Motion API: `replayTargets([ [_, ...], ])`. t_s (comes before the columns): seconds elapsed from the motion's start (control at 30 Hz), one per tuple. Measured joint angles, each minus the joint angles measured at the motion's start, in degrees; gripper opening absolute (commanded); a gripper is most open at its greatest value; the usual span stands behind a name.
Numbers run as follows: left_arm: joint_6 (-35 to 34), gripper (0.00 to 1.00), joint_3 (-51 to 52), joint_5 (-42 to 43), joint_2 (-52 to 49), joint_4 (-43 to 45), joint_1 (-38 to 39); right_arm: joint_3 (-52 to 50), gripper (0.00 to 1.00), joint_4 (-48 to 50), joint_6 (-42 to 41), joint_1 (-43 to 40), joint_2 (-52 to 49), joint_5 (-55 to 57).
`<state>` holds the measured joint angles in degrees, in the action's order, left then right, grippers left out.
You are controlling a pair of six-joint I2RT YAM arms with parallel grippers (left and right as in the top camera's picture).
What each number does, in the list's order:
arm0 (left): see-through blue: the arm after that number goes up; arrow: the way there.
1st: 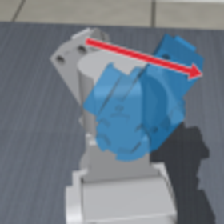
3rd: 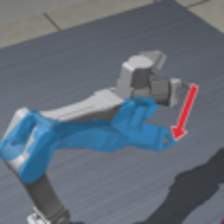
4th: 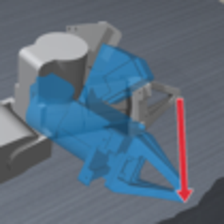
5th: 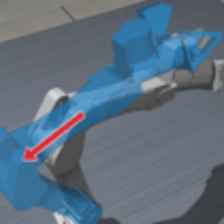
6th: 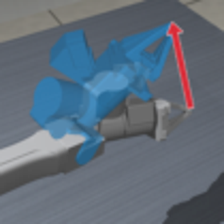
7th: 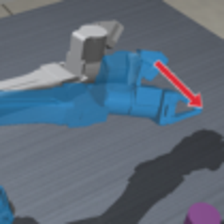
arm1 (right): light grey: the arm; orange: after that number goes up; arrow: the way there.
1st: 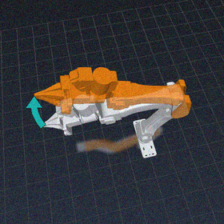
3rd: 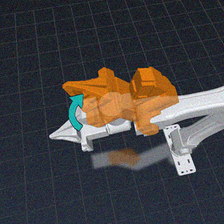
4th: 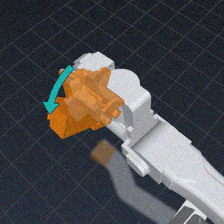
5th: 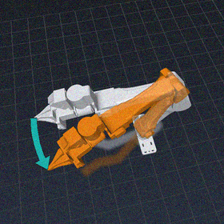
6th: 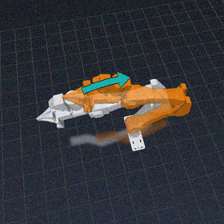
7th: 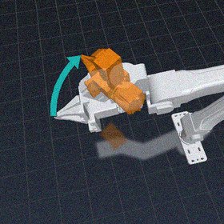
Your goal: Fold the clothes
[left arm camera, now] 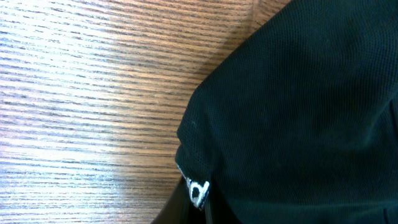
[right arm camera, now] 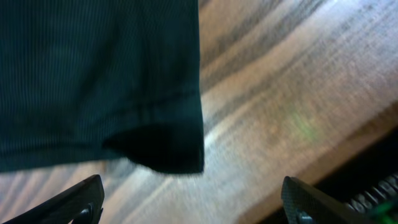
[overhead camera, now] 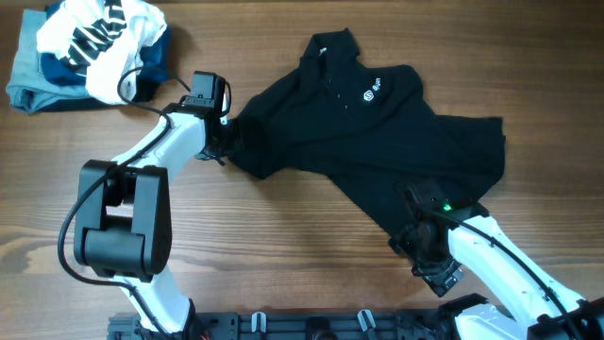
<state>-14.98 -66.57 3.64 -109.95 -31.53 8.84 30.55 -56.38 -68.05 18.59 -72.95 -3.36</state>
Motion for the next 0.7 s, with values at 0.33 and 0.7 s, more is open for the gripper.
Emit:
replayTargets([
  [0.33, 0.0, 0.04, 0.0, -0.3, 0.0, 0.5, 0.0, -0.2, 0.78, 7.0, -5.9, 0.0, 0.0, 7.0],
  [0.7, 0.0, 0.05, 0.0, -0.4, 0.0, 0.5, 0.0, -1.2, 0.71, 12.6, -7.3, 0.0, -0.2, 11.4],
])
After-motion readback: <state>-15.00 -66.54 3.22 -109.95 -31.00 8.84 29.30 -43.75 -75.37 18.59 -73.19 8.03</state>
